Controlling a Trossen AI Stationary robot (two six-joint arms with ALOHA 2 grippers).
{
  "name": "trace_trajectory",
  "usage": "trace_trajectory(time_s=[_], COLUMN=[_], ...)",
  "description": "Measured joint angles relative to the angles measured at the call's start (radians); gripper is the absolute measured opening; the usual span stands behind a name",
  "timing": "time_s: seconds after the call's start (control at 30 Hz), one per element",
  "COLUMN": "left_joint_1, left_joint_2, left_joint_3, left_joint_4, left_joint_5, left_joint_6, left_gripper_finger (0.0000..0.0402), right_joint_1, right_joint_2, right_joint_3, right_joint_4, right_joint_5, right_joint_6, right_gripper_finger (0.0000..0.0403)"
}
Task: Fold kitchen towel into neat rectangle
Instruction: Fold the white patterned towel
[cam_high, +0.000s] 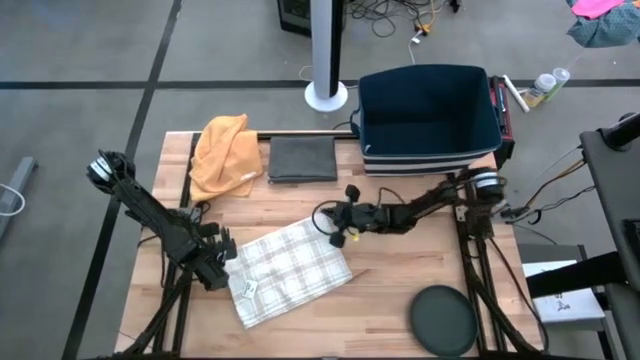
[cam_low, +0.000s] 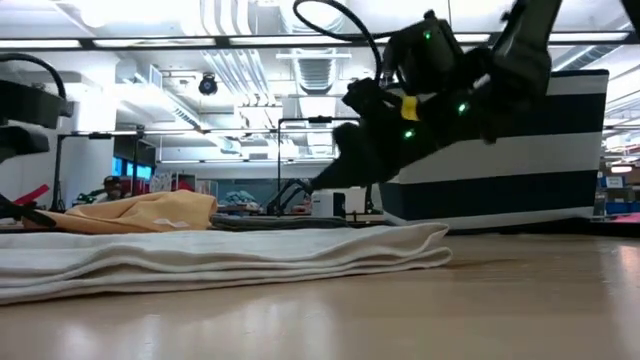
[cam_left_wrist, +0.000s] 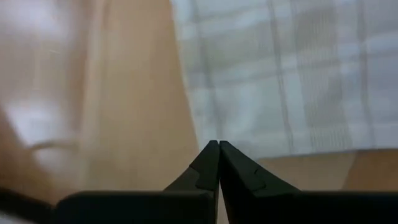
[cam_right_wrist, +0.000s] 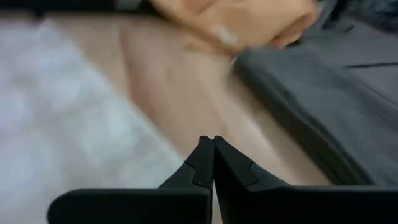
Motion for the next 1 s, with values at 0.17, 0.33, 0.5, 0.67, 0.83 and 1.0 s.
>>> trace_trajectory(time_s=[0.17, 0.33, 0.5, 0.67, 0.83, 1.0], left_joint_1=[0.000, 0.000, 0.000, 0.000, 0.000, 0.000], left_joint_2=[0.020, 0.032, 0.041, 0.032, 0.010, -0.005], left_joint_3=[0.037, -0.006, -0.070, -0.104, -0.048, 0.079], left_joint_4=[-0.070, -0.029, 0.090, 0.112, 0.002, -0.128], left_joint_5=[-0.055, -0.055, -0.052, -0.059, -0.039, -0.045], left_joint_6=[0.021, 0.015, 0.019, -0.003, -0.004, -0.026], left_gripper_finger=[0.0001, 0.0001, 0.0003, 0.0002, 0.0001, 0.0003], right_joint_1=[0.022, 0.064, 0.070, 0.070, 0.072, 0.077], right_joint_2=[-0.040, 0.010, 0.046, 0.052, 0.000, -0.077], right_joint_3=[0.003, 0.000, 0.001, 0.005, 0.005, 0.005], right_joint_4=[-0.051, -0.061, -0.062, -0.054, -0.084, -0.240], right_joint_5=[-0.166, -0.191, -0.188, -0.188, -0.188, -0.290], right_joint_6=[0.050, 0.085, 0.115, 0.123, 0.123, 0.153], right_gripper_finger=[0.0000, 0.0000, 0.0000, 0.0000, 0.0000, 0.0000])
